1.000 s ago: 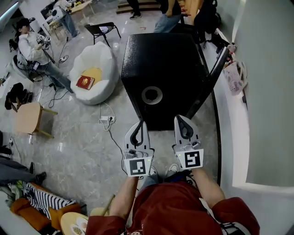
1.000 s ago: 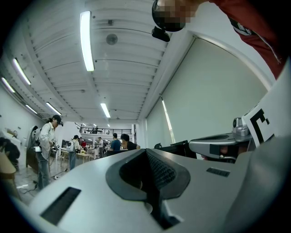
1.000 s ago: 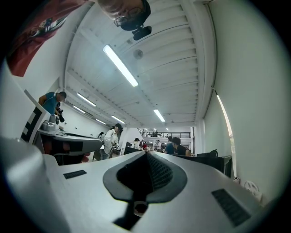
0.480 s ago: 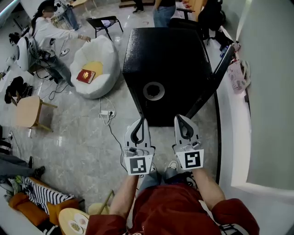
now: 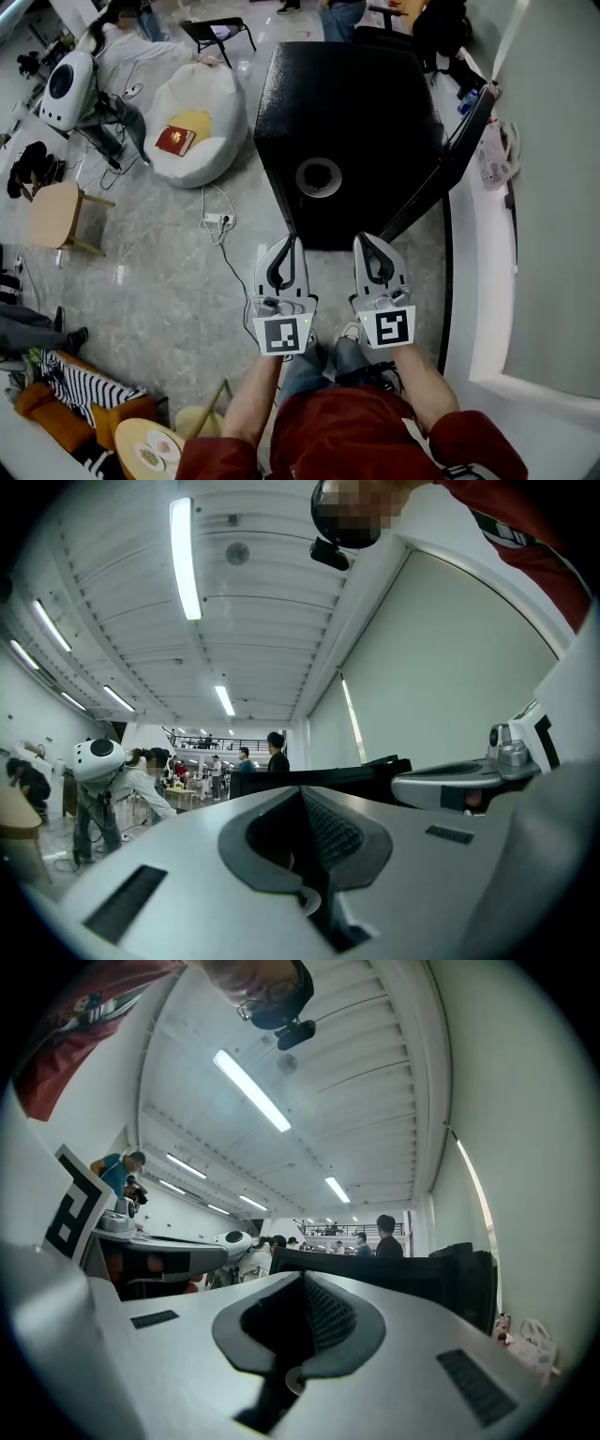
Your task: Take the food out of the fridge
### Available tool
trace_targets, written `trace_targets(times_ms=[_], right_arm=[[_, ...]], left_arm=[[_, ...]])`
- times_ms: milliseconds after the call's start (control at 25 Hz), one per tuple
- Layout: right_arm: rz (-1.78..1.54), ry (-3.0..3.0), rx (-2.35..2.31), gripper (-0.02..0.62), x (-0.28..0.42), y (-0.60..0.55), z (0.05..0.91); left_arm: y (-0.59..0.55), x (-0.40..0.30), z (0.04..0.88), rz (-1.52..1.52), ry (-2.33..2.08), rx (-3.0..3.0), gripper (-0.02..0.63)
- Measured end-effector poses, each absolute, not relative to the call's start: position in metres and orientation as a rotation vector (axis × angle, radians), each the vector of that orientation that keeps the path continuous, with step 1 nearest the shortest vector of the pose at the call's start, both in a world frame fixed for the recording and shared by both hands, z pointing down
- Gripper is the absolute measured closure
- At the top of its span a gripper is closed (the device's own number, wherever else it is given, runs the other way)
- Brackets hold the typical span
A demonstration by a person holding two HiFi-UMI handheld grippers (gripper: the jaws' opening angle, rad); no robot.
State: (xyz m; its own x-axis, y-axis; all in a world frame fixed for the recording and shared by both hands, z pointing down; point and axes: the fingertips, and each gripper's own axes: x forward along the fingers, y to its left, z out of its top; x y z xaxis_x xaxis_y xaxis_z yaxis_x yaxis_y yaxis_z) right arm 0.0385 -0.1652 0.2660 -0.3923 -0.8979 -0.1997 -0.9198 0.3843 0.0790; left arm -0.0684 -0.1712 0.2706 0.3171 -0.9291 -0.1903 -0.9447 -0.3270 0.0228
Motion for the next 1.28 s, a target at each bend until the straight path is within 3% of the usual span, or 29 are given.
trace_targets(times_ms=[1280], right_arm=[[0.170, 2.610, -1.676, 0.572, 0.047, -0.201, 0.419]], left_arm=[[-0.215, -0.064, 0.432, 0.149, 1.886, -2.516, 0.594]])
